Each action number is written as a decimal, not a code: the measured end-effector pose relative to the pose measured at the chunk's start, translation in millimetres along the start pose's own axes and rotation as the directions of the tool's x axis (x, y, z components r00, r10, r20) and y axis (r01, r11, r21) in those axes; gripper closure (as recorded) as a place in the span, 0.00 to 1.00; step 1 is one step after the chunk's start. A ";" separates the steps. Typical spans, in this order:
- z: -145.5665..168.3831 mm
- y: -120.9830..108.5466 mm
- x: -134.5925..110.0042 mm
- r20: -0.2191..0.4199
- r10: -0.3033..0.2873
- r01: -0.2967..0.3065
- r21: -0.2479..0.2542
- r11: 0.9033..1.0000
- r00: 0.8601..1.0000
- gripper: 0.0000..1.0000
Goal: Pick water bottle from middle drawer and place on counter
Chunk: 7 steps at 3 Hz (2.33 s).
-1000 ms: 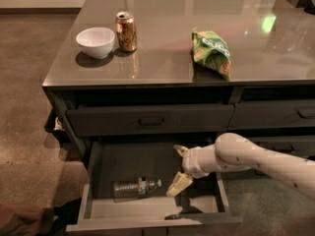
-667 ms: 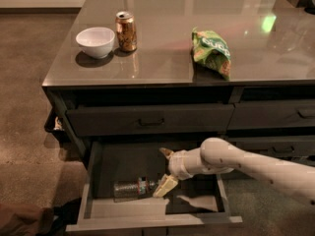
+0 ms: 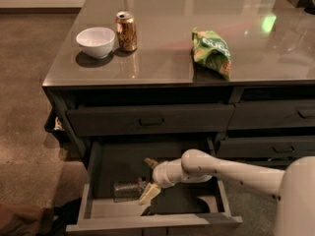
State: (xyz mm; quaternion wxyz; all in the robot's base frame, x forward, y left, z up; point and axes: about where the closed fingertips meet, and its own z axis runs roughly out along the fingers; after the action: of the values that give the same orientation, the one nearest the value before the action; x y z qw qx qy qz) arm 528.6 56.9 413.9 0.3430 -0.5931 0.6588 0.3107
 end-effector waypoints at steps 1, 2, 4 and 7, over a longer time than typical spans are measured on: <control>37.1 5.3 5.7 0.017 0.004 -0.004 -0.012 1.000 1.000 0.03; 62.8 8.4 6.7 0.030 0.002 -0.002 -0.017 1.000 1.000 0.22; 67.4 9.4 2.8 0.039 0.002 -0.002 -0.015 1.000 0.999 0.68; -3.4 17.9 -40.7 0.101 -0.102 0.099 0.036 0.994 0.990 1.00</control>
Offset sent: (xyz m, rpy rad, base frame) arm -0.0022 0.0696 -0.0592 0.0433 0.0045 0.0131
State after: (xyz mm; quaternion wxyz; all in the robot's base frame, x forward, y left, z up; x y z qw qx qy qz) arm 513.1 79.1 449.3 0.4010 -0.6033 0.6143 0.3128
